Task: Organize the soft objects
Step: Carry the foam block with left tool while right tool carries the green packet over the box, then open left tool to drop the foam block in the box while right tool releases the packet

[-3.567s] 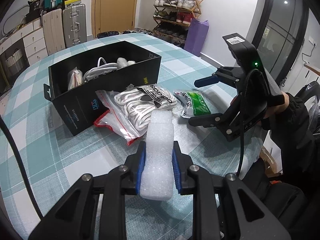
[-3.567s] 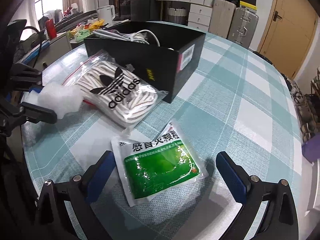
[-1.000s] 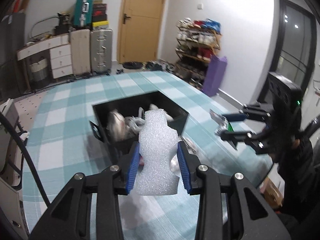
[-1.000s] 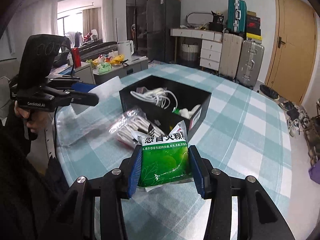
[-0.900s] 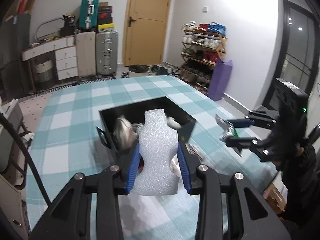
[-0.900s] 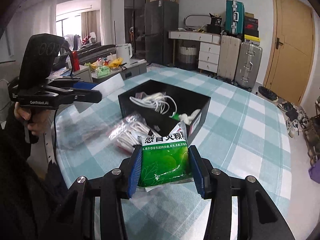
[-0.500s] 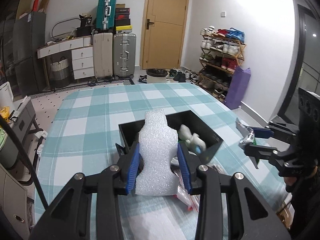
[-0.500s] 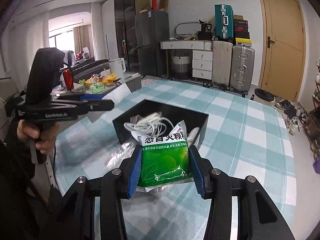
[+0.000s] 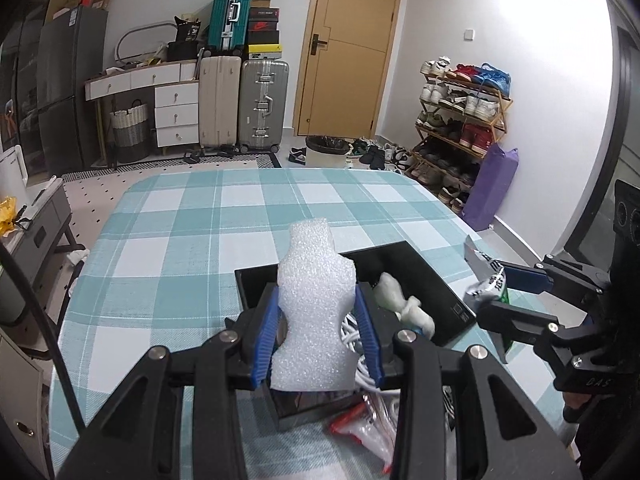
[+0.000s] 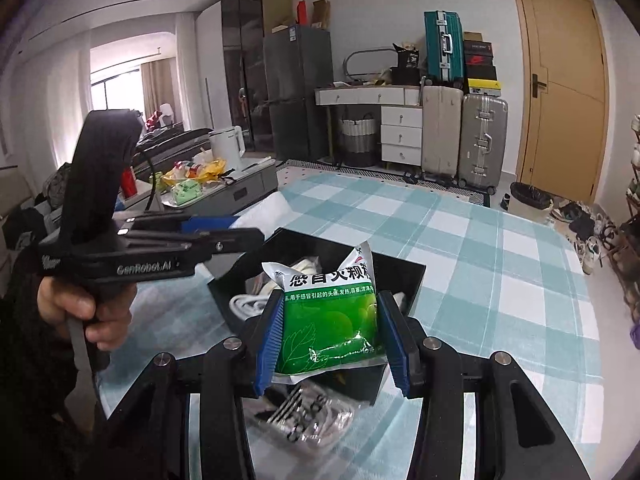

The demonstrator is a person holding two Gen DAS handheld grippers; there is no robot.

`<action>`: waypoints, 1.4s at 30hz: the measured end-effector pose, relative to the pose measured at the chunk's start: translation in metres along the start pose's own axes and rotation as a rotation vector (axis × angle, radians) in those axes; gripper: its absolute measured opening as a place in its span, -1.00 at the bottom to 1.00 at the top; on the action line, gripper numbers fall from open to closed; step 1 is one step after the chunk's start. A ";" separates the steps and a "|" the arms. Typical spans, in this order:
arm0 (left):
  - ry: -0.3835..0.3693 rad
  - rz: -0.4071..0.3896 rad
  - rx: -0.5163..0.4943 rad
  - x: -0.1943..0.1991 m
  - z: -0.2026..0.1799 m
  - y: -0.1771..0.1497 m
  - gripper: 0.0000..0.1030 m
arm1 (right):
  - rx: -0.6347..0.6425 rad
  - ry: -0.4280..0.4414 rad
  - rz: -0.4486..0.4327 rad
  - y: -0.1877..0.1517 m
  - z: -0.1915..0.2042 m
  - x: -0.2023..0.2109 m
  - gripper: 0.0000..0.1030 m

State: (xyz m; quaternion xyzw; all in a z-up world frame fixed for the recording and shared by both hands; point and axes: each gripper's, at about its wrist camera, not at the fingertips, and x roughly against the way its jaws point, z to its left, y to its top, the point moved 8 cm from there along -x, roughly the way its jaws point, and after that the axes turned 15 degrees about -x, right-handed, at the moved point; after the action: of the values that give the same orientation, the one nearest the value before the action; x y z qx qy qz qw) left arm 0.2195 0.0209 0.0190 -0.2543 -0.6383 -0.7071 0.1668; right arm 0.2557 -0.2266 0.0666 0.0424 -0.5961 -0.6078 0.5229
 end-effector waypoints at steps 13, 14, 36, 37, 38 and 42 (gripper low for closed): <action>-0.002 0.033 0.009 -0.034 0.001 -0.001 -0.30 | 0.005 -0.004 0.055 0.011 -0.006 -0.046 -0.10; -0.003 0.036 0.008 -0.036 0.000 -0.002 -0.30 | 0.003 -0.005 0.062 0.010 -0.007 -0.050 -0.10; -0.024 0.118 -0.128 -0.053 -0.011 -0.018 -0.31 | 0.049 -0.076 0.232 -0.016 -0.016 -0.083 -0.09; -0.025 0.118 -0.130 -0.053 -0.011 -0.018 -0.31 | 0.051 -0.076 0.236 -0.016 -0.015 -0.083 -0.08; -0.025 0.118 -0.130 -0.053 -0.011 -0.019 -0.31 | 0.052 -0.075 0.237 -0.017 -0.015 -0.083 -0.08; -0.033 0.120 -0.119 -0.052 -0.010 -0.019 -0.29 | 0.063 -0.071 0.221 -0.015 -0.015 -0.082 -0.02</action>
State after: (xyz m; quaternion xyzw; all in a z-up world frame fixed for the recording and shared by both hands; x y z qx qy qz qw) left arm 0.2499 0.0085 -0.0267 -0.3131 -0.5813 -0.7284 0.1829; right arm 0.2934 -0.1842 0.0037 -0.0289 -0.6341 -0.5286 0.5636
